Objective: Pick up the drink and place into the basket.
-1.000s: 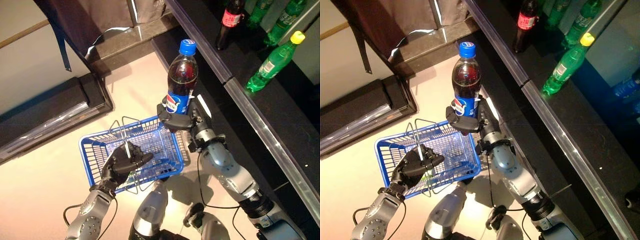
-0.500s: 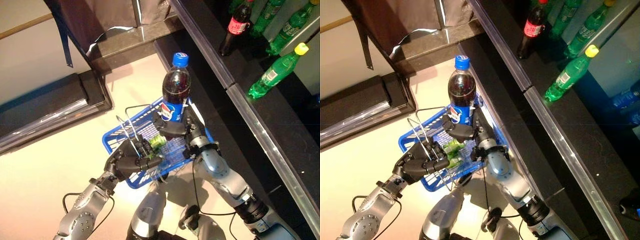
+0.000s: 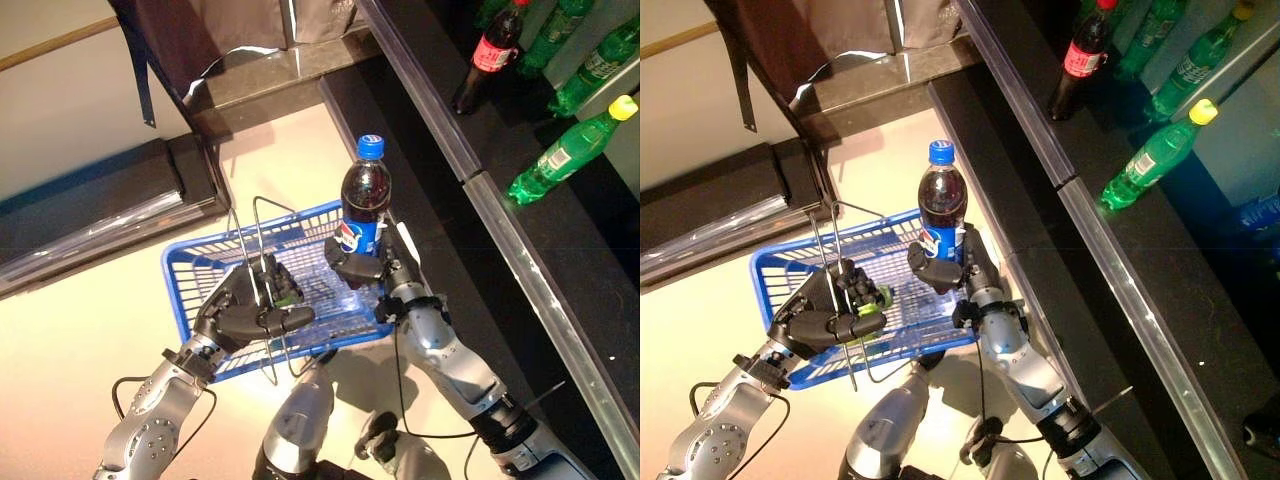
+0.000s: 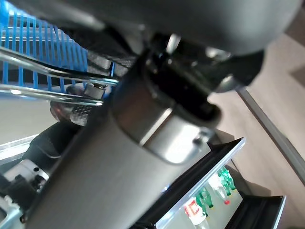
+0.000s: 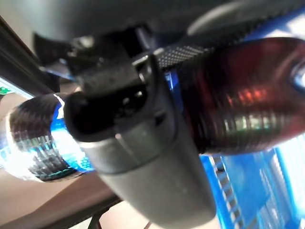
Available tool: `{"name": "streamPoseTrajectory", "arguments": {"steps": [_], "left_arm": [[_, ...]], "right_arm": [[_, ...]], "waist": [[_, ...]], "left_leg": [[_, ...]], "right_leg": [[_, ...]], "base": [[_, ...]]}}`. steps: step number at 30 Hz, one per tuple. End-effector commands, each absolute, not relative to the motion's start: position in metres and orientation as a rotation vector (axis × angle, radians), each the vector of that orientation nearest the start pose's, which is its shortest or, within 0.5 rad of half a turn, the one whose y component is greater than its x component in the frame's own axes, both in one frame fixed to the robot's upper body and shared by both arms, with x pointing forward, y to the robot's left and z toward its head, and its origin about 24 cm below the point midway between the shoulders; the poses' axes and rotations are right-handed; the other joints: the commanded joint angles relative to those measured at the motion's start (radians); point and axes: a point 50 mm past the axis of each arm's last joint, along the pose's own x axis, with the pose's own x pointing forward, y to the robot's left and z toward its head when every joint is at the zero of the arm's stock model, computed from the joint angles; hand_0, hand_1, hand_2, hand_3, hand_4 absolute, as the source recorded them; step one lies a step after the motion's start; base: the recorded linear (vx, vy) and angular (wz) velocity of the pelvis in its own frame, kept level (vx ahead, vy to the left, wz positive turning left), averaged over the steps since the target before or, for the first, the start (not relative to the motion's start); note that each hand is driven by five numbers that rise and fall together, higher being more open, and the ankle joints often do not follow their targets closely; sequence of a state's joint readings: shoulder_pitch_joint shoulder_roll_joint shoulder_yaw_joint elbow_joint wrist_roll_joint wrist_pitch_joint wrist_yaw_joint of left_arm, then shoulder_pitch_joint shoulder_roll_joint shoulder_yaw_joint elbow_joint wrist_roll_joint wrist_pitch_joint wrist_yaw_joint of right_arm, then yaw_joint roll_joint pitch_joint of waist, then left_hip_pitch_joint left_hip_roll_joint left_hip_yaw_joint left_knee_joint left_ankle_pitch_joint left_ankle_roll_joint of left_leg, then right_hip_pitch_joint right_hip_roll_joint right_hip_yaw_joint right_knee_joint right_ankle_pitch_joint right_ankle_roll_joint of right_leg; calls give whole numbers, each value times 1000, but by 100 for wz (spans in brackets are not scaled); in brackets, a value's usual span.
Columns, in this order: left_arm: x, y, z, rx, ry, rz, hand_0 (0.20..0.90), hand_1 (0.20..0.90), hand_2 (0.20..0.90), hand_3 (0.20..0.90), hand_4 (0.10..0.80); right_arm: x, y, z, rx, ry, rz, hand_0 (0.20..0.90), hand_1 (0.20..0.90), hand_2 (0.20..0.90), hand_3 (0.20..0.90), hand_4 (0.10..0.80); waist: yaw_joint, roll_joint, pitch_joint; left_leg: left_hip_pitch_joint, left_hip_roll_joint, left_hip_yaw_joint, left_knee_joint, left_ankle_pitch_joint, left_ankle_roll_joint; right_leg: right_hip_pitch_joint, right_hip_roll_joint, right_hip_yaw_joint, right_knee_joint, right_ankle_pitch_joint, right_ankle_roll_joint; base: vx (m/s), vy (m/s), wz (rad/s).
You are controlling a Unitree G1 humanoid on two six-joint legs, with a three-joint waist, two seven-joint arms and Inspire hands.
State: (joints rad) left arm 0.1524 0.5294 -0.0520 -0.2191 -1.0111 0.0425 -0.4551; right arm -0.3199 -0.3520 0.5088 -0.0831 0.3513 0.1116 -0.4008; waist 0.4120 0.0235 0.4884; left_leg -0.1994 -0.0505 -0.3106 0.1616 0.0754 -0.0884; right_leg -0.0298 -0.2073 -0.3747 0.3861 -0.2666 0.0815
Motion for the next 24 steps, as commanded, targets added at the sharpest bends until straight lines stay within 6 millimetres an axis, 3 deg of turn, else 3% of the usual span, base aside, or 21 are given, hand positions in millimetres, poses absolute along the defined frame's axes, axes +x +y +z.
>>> {"name": "streamPoseTrajectory", "arguments": {"steps": [1,10,14,24], "left_arm": [[192,171,193,-473,-699,-991,300,300,300,200,100],[189,157,204,-380,-733,-1088,300,300,300,200,100],[191,158,208,-382,-735,-1093,300,300,300,200,100],[189,153,209,-366,-738,-1132,300,300,300,200,100]], "right_arm": [[275,-58,150,69,-386,254,300,300,300,200,100],[277,-45,132,72,-301,289,300,300,300,200,100],[278,-37,114,42,-231,284,300,300,300,200,100],[289,-38,83,-2,-116,196,300,300,300,200,100]], "waist": [[-15,-26,-170],[-15,-21,-164],[-4,-17,-161],[21,-22,-140]], "left_leg": [[-19,-48,-1,106,-52,85],[-25,-54,-4,112,-52,85],[-31,-61,-3,126,-60,84],[-43,-72,-18,130,-60,84]], "right_leg": [[61,62,13,-121,132,-96],[57,58,15,-115,131,-95],[57,51,15,-105,123,-92],[55,46,1,-107,128,-88]], "base": [[0,0,0],[5,0,0],[9,1,0],[6,-14,3]]}}
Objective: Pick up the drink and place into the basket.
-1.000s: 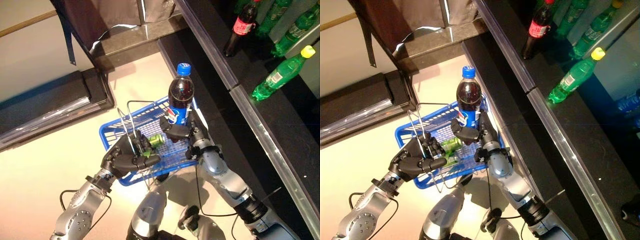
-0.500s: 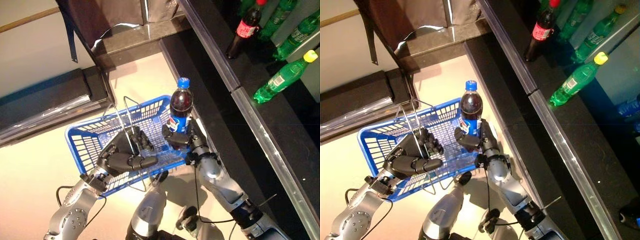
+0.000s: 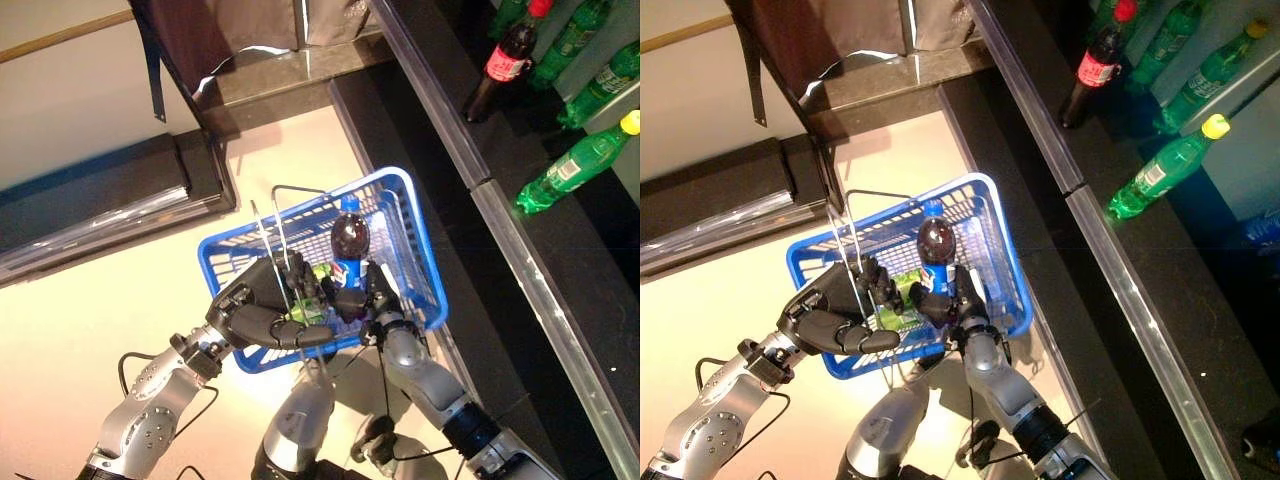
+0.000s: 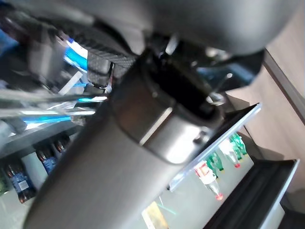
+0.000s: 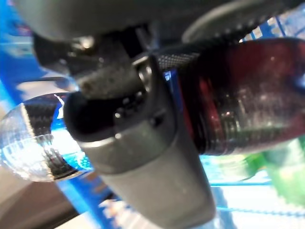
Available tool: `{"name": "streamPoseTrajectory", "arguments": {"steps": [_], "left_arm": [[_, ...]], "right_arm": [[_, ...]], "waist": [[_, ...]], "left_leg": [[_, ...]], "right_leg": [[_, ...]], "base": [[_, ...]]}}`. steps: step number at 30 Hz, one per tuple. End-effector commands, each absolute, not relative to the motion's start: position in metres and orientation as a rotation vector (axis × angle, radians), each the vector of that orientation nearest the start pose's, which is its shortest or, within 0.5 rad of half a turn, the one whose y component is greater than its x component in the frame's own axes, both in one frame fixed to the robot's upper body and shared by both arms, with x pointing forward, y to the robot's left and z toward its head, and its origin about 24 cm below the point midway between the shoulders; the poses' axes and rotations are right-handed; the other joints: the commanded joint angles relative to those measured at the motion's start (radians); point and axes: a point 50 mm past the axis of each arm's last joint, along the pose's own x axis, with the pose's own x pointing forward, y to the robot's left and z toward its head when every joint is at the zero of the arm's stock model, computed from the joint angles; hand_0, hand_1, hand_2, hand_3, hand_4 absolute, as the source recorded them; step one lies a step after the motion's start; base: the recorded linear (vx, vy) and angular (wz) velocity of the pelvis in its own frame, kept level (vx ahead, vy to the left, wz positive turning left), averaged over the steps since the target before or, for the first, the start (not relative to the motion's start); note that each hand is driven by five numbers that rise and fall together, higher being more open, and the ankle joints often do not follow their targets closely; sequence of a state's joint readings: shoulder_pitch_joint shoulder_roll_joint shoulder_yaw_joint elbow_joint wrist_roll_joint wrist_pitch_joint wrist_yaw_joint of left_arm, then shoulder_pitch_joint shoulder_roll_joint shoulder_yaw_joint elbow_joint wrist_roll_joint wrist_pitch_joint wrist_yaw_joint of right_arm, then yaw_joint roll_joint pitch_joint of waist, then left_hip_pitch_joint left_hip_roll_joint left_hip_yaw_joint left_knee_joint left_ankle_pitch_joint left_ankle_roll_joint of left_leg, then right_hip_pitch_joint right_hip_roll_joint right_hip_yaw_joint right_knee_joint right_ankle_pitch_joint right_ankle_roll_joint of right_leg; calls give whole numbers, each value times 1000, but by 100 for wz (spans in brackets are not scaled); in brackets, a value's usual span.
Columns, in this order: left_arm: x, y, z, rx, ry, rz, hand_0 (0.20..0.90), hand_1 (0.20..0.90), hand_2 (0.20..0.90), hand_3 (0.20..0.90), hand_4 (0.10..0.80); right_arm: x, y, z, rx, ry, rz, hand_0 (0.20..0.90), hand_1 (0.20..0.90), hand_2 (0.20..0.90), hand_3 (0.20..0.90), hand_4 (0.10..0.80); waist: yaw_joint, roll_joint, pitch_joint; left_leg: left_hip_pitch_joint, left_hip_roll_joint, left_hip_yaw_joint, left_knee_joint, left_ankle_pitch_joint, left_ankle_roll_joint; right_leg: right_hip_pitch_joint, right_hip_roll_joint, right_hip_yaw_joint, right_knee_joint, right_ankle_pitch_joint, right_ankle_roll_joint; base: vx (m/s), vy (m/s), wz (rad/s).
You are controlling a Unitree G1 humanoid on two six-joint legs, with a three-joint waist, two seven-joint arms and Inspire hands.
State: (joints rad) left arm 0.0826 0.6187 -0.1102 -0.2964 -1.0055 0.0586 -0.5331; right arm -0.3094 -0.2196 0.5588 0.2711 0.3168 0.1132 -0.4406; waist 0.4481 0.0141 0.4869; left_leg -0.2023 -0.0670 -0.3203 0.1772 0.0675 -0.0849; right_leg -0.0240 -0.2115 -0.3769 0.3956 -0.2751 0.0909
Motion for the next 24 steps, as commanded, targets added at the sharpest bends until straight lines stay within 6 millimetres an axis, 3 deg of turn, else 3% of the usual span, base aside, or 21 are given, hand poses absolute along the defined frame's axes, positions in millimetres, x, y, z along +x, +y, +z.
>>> {"name": "streamPoseTrajectory", "arguments": {"steps": [1,16,24], "left_arm": [[189,153,210,-363,-739,-1136,300,300,300,200,100],[189,141,212,-341,-727,-1233,300,300,300,200,100],[189,136,214,-298,-716,-1260,300,300,300,200,100]], "right_arm": [[290,-39,81,-2,-107,188,300,300,300,200,100],[286,-27,37,-167,98,304,300,300,300,200,100],[284,-31,5,-427,267,388,300,300,300,200,100]], "waist": [[-14,-14,-136],[-4,-25,-108],[13,-28,-92]], "left_leg": [[-41,-56,-9,115,-52,80],[-54,-62,-19,107,-43,80],[-60,-66,-26,100,-35,79]], "right_leg": [[49,50,3,-117,138,-97],[36,48,6,-124,150,-90],[32,41,-5,-123,155,-85]], "base": [[0,0,0],[-1,0,1],[-2,-3,4]]}}
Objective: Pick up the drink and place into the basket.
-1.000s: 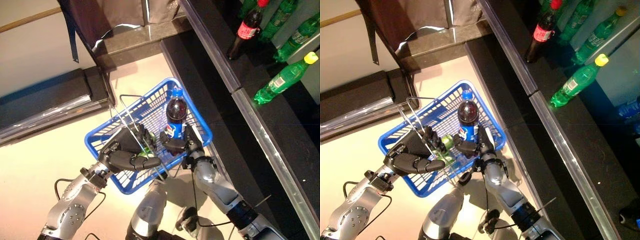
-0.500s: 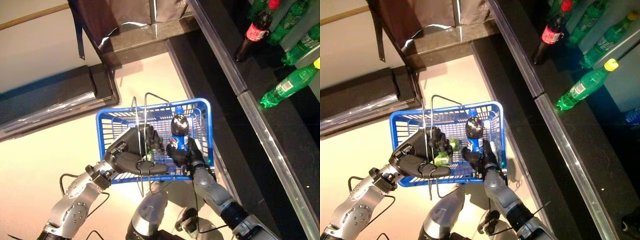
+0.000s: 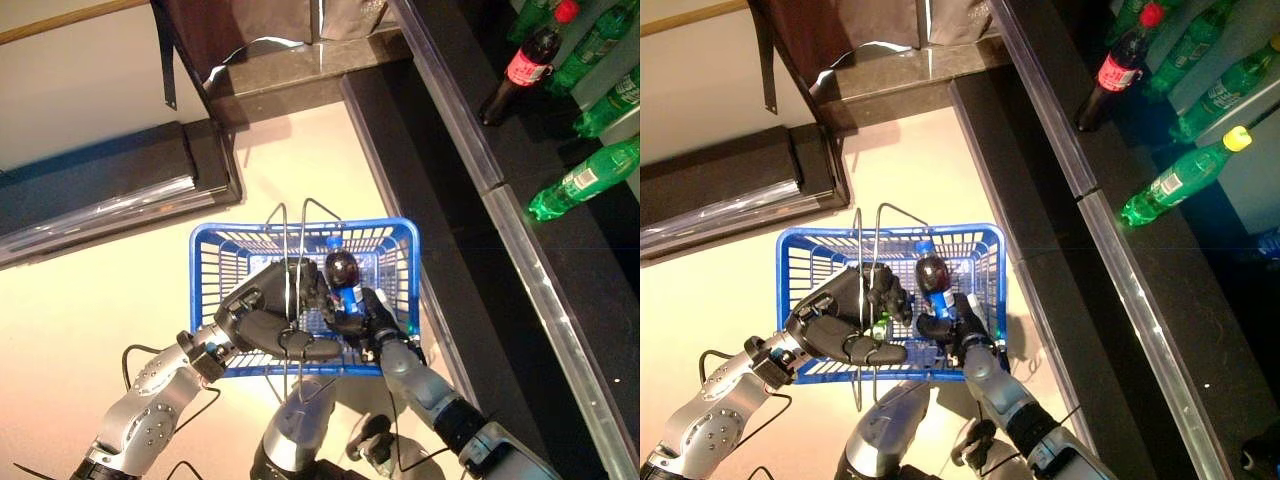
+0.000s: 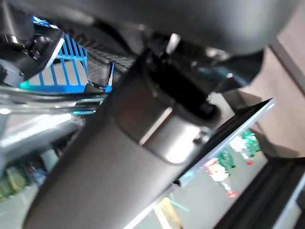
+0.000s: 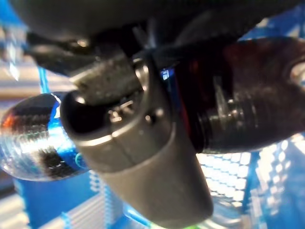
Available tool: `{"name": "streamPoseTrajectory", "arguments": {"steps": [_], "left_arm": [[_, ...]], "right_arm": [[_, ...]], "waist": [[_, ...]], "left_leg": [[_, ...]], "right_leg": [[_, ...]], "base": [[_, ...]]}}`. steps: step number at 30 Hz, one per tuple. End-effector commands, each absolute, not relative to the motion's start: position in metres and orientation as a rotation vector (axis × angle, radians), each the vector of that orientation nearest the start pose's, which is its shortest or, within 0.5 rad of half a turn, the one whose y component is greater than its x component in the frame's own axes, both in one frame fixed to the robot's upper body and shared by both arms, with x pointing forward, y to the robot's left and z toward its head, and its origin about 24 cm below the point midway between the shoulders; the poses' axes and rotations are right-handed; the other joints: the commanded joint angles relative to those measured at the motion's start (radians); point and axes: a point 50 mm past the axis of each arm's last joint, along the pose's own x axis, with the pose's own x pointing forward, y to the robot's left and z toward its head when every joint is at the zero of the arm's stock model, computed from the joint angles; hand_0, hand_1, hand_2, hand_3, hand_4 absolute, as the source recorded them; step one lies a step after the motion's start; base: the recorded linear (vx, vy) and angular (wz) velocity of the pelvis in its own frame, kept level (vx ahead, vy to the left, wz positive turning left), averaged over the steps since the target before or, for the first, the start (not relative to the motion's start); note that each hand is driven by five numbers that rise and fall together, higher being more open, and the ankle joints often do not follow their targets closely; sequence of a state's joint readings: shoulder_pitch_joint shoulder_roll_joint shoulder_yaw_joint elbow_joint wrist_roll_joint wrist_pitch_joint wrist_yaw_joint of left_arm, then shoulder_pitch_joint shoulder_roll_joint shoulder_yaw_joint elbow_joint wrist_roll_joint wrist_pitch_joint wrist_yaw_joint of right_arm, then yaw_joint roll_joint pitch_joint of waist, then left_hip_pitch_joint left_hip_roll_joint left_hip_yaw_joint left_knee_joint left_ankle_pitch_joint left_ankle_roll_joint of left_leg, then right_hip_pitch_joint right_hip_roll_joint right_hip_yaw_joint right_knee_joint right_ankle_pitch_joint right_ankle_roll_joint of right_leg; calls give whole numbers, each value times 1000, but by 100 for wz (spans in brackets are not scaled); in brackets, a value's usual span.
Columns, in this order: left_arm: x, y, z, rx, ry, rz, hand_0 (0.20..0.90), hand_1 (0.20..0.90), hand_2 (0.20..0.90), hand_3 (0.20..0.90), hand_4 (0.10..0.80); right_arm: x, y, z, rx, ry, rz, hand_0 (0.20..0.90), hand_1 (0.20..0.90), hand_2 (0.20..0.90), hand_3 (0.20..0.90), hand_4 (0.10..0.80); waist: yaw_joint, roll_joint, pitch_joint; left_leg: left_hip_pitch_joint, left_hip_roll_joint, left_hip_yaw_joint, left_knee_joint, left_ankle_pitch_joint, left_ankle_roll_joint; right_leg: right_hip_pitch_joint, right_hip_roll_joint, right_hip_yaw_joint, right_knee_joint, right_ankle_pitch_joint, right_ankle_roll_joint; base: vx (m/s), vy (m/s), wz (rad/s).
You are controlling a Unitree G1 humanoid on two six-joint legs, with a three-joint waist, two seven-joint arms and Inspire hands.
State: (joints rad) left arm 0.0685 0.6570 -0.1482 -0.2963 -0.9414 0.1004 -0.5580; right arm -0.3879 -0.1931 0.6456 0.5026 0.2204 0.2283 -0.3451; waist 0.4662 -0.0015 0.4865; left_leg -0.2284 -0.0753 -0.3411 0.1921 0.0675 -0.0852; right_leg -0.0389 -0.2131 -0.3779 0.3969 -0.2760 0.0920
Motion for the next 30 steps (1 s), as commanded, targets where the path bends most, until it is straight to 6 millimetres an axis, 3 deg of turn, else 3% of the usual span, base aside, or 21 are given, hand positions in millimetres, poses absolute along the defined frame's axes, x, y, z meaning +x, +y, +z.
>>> {"name": "streamPoseTrajectory", "arguments": {"steps": [1,8,19,30], "left_arm": [[189,135,214,-296,-716,-1265,300,300,300,200,100],[190,126,218,-268,-706,-1295,300,300,300,200,100],[195,109,227,-236,-699,-1339,300,300,300,200,100],[198,104,232,-242,-719,-1322,300,300,300,200,100]], "right_arm": [[287,-33,1,-461,306,395,300,300,300,200,100],[303,-50,-13,-615,504,372,300,300,300,200,100],[344,-82,5,-602,684,197,300,300,300,200,100],[347,-98,0,-632,745,154,300,300,300,200,100]], "waist": [[0,-13,-88],[24,-15,-70],[58,-15,-40],[56,-5,-12]], "left_leg": [[-35,-59,-8,84,-35,79],[-45,-64,-19,86,-30,81],[-58,-66,-29,95,-29,87],[-73,-66,-20,99,-26,99]], "right_leg": [[46,43,-5,-124,156,-86],[40,39,-16,-114,160,-86],[27,29,-36,-82,158,-89],[-13,15,-40,-42,157,-87]], "base": [[0,0,0],[11,-4,2],[24,4,5],[-3,13,0]]}}
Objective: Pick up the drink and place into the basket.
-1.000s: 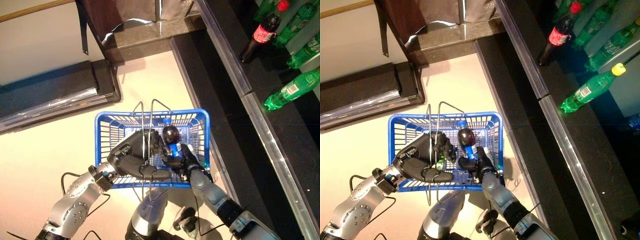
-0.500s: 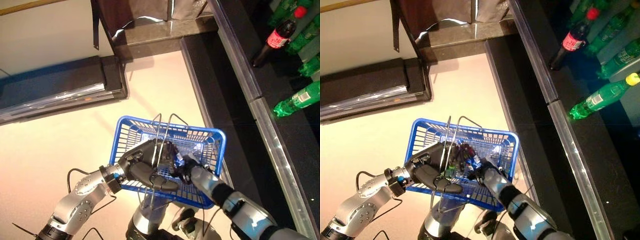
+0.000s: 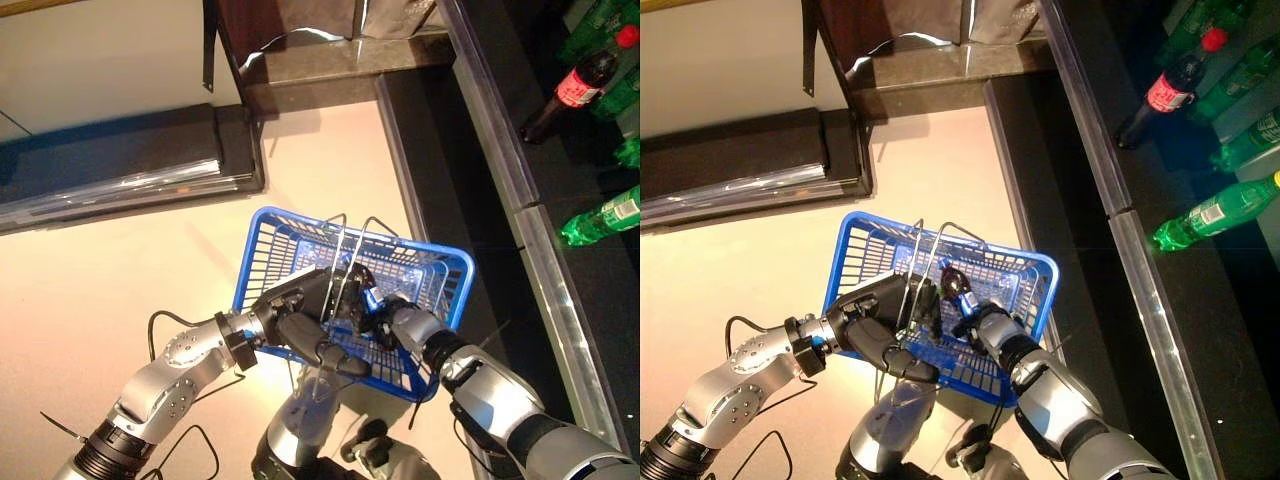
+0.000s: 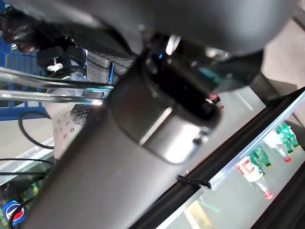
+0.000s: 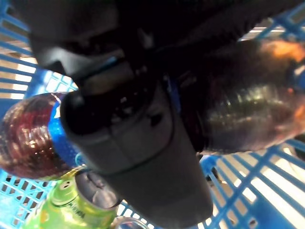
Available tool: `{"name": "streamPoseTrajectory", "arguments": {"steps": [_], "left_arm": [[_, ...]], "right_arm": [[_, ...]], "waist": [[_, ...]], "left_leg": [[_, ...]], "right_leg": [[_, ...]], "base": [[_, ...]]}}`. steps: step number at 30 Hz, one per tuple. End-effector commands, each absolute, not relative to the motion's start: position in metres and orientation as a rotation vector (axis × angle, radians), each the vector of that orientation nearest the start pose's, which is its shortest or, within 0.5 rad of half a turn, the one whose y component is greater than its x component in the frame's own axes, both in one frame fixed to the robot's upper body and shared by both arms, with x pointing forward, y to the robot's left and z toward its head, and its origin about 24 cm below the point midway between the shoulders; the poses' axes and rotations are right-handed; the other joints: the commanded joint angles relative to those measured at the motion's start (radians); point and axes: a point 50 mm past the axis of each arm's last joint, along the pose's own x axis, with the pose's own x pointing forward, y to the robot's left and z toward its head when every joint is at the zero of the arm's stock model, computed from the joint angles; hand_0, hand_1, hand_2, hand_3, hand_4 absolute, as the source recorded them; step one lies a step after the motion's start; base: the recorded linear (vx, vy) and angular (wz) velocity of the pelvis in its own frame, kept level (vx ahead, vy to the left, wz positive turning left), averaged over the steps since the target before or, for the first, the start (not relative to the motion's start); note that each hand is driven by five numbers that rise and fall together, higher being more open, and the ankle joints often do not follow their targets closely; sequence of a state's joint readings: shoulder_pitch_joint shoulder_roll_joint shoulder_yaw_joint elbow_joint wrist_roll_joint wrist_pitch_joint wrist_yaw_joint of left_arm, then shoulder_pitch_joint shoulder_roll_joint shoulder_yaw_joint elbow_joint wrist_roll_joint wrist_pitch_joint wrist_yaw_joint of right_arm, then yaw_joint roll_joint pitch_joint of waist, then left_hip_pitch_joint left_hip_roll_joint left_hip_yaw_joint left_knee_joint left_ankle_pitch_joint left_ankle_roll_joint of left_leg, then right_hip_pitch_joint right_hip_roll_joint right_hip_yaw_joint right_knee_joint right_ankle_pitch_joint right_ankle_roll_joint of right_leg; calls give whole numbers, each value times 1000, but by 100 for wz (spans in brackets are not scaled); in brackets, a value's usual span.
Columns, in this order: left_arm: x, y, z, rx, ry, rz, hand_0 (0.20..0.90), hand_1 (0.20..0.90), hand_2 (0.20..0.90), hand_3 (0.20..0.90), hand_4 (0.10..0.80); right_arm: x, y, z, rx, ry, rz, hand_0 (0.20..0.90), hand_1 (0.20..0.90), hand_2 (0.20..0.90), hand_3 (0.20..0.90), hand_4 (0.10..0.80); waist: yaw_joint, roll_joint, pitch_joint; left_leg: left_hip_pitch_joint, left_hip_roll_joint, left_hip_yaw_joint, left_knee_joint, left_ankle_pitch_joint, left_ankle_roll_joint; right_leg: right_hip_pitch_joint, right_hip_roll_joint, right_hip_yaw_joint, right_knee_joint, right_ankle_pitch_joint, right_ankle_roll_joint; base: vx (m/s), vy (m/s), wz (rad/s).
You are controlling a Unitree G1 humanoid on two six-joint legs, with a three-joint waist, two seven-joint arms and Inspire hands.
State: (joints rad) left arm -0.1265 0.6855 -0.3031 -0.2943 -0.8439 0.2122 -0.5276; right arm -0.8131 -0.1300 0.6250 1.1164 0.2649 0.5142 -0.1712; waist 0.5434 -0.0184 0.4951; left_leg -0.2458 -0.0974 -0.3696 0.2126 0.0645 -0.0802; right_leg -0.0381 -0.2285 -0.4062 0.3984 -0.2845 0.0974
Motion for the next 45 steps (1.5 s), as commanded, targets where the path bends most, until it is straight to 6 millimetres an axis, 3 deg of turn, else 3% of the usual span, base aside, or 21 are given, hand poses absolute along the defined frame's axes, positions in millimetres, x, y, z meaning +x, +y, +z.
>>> {"name": "streamPoseTrajectory", "arguments": {"steps": [1,2,3,4,11,17,20,24,31,35,40,44,45], "left_arm": [[198,104,233,-245,-727,-1319,300,300,300,200,100],[198,104,233,-248,-731,-1316,300,300,300,200,100],[198,104,233,-249,-733,-1315,300,300,300,200,100],[198,103,233,-254,-741,-1309,300,300,300,200,100],[198,106,234,-271,-779,-1276,300,300,300,200,100],[194,120,229,-261,-823,-1214,300,300,300,200,100],[203,100,229,-240,-828,-1150,300,300,300,200,100],[218,70,245,-215,-839,-1021,300,300,300,200,100],[237,64,265,-200,-879,-801,300,300,300,200,100],[246,70,269,-221,-888,-692,300,300,300,200,100],[260,78,264,-134,-854,-503,300,300,300,200,100],[264,98,260,-180,-849,-401,300,300,300,200,100],[262,117,254,-197,-850,-397,300,300,300,200,100]], "right_arm": [[347,-98,0,-627,739,143,300,300,300,200,100],[347,-99,1,-620,736,135,524,524,524,461,361],[347,-99,1,-619,734,131,613,613,613,565,465],[349,-100,3,-616,715,111,900,900,900,900,800],[358,-98,25,-550,567,47,900,900,900,900,800],[355,-97,68,-494,316,-8,900,900,900,900,800],[351,-79,86,-491,203,11,900,900,900,900,800],[351,-62,120,-516,56,76,900,900,900,900,800],[335,-78,155,-565,-123,185,900,900,900,900,800],[323,-88,170,-613,-210,243,900,900,900,900,800],[303,-76,189,-457,-301,437,900,900,900,900,800],[290,-82,197,-412,-374,463,900,900,900,900,800],[288,-91,195,-407,-379,451,900,900,900,900,800]], "waist": [[-26,16,-14],[-29,17,-10],[-29,18,-9],[-34,20,-3],[-56,17,20],[-93,-12,25],[-123,-41,25],[-182,-90,25],[-306,-132,-12],[-358,-142,-31],[-389,-147,-50],[-405,-141,-68],[-401,-135,-76]], "left_leg": [[-59,-44,10,80,-23,96],[-60,-43,13,82,-24,97],[-61,-44,13,83,-24,97],[-65,-45,16,87,-26,98],[-71,-38,27,88,-25,101],[-76,-20,40,78,-28,108],[-71,-9,52,79,-37,116],[-56,14,92,87,-48,118],[-41,51,174,77,-59,123],[-17,66,212,66,-70,127],[9,72,232,55,-78,129],[27,75,246,46,-83,129],[28,76,249,42,-81,126]], "right_leg": [[-22,28,-11,-37,166,-92],[-26,26,-10,-33,165,-92],[-27,26,-10,-31,165,-92],[-36,23,-8,-22,164,-91],[-56,19,1,-10,168,-87],[-78,24,11,-7,174,-80],[-82,31,32,-7,177,-74],[-82,48,73,-1,180,-68],[-114,75,146,6,186,-57],[-119,88,184,5,188,-51],[-115,102,217,-6,194,-48],[-110,105,230,-11,196,-44],[-109,106,230,-17,196,-45]], "base": [[-36,47,-1],[-35,46,-1],[-33,48,0],[-25,36,0],[-26,35,-1],[-25,15,-3],[8,-9,-10],[3,-7,-25],[-32,85,-38],[-10,66,-30],[-2,21,-21],[-4,19,-18],[-53,45,-13]]}}
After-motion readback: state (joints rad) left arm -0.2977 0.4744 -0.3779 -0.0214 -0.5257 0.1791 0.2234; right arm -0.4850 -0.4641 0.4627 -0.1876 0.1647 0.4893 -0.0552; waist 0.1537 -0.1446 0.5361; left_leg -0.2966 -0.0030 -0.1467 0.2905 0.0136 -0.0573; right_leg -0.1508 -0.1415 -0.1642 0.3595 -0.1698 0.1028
